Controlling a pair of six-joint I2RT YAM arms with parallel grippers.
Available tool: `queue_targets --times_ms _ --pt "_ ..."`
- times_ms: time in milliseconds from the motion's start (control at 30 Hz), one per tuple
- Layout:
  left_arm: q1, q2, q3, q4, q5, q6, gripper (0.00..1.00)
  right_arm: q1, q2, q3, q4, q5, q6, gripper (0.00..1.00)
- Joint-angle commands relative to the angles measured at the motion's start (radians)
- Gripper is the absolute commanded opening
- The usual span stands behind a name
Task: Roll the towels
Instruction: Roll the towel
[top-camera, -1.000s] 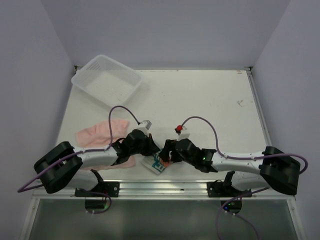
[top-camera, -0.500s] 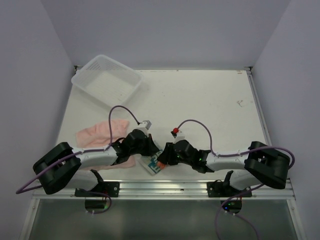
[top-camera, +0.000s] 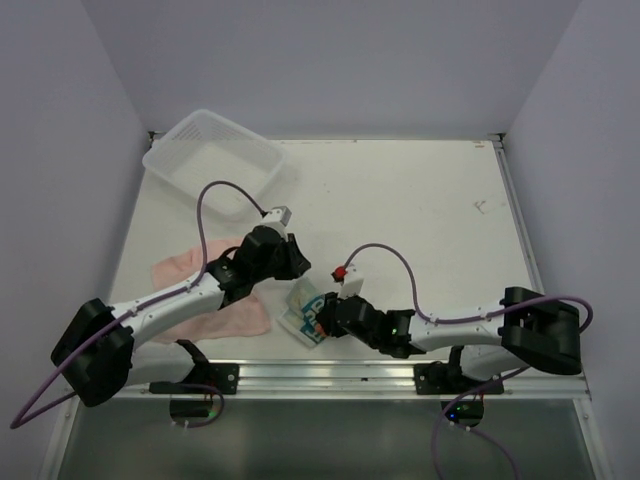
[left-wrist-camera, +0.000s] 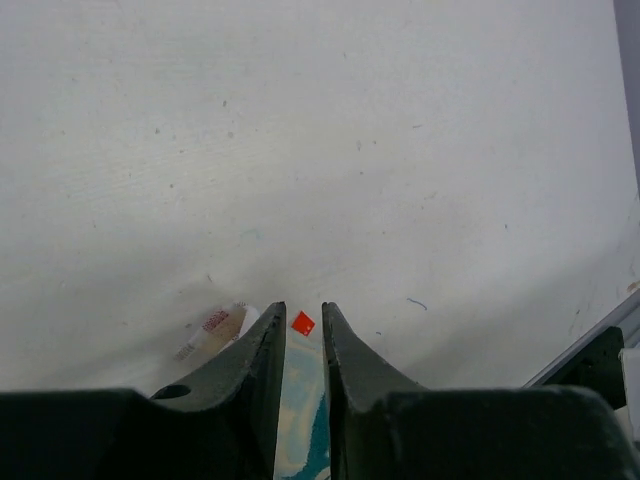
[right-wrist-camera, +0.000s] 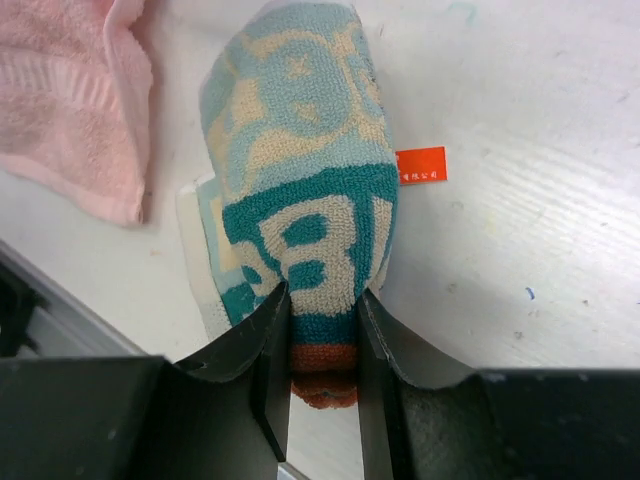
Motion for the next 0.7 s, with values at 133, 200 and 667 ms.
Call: queue_targets --times_ms 133,200,667 --pt "0.023 -0.055 0.062 -0.076 -0.005 0.055 0.25 0.154 0.098 0.169 -0.262 0.569 -0.117 0.16" --pt "0.023 -0.056 0.059 -0.073 0.001 0.052 0.25 0.191 0.146 0.215 -0.339 0.652 -0.117 0.16" --pt "0.009 -0.082 -0.025 0.046 0.121 0.008 0.25 0.336 0.519 0.513 -0.699 0.778 -0.014 0.20"
